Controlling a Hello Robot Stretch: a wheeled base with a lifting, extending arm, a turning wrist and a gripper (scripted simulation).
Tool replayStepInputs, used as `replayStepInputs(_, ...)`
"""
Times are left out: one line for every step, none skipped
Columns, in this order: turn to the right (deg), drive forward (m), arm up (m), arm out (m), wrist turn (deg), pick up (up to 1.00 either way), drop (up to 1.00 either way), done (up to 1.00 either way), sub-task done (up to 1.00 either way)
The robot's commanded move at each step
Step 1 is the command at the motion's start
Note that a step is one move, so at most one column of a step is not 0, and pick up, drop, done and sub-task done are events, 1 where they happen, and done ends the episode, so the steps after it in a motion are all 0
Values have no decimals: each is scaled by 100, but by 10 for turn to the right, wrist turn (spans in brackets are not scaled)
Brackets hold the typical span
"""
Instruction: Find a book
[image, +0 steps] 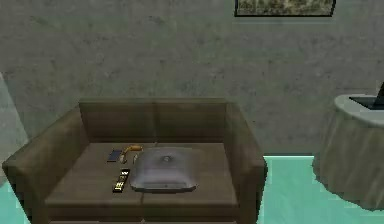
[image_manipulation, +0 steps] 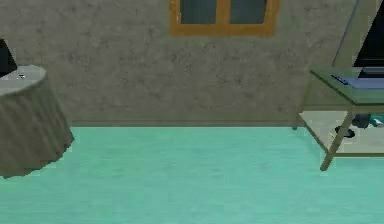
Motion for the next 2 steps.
replayStepInputs(-450,0,0,0,0,0,0,0,0)
replayStepInputs(-450,0,0,0,0,0,0,0,0)
